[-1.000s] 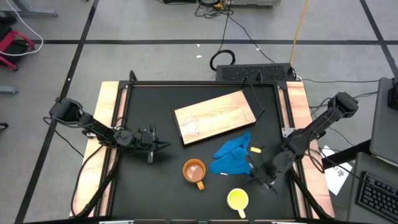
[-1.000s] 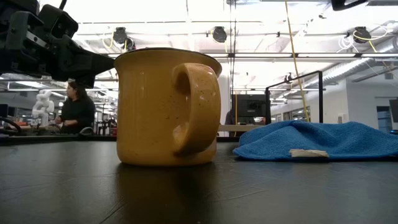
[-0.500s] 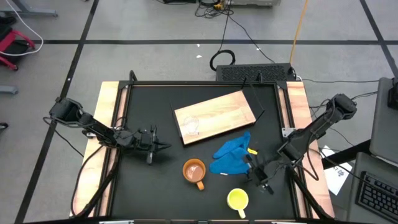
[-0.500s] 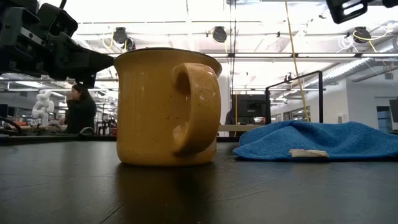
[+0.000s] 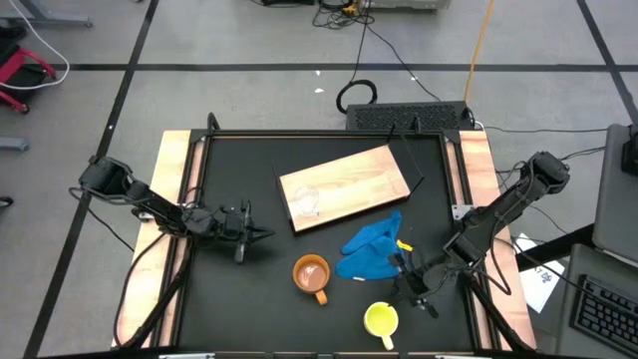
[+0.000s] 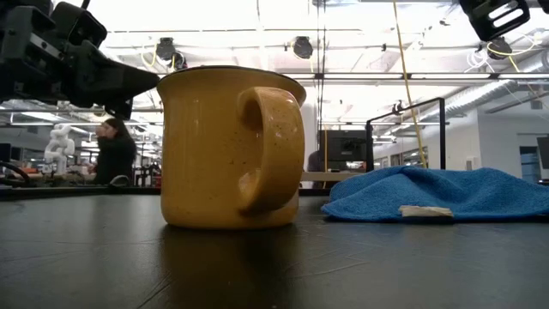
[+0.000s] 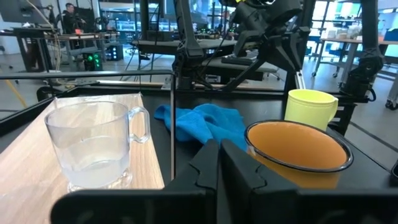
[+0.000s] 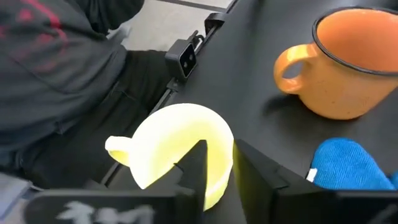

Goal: Stack small to large cups/mugs on shelf
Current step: Put the yellow mug on the shelf

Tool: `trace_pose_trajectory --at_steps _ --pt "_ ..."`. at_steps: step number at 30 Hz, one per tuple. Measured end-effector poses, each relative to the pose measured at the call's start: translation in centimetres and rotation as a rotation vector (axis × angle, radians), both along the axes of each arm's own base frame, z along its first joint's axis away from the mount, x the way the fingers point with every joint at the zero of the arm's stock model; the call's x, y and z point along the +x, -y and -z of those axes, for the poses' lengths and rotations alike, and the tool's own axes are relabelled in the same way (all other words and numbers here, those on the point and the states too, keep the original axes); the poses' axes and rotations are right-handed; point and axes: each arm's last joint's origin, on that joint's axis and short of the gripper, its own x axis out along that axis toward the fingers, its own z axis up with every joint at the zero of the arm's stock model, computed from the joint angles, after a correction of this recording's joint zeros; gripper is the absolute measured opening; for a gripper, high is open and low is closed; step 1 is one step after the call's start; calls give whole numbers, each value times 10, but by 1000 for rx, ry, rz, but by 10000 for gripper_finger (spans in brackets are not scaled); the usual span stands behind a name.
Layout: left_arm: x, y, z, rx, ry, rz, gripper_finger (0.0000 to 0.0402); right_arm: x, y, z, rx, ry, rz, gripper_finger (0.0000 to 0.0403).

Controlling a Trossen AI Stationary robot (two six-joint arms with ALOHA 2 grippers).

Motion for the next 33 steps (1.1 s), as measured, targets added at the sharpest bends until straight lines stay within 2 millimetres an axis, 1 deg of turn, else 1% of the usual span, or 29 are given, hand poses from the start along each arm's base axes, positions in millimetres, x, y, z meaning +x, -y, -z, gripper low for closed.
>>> trace_pose_trajectory --at_steps 4,7,10,13,18,25,27,29,31,33 --pt "0 0 0 0 2 -2 25 0 1 1 33 -33 34 121" --pt "0 0 0 0 2 -2 26 -2 2 4 10 -72 45 154" --pt "0 0 0 0 2 -2 26 -3 4 6 -6 -90 47 180" --pt "0 0 0 -1 3 -3 26 -4 4 7 -17 -93 43 198" --pt "0 0 0 -1 3 -13 26 1 9 6 -21 -82 62 209" --pt "0 0 0 -3 2 -13 26 14 18 6 14 -73 41 210" --pt "0 0 0 -6 3 -13 26 21 16 6 30 -88 10 211" --pt "0 0 0 -8 1 -13 26 29 9 0 17 -96 1 211" --pt "0 0 0 -9 0 -13 26 34 1 -6 -22 -124 -23 211" --pt "0 0 0 -8 -2 -13 26 38 -7 -8 -66 -181 -35 211"
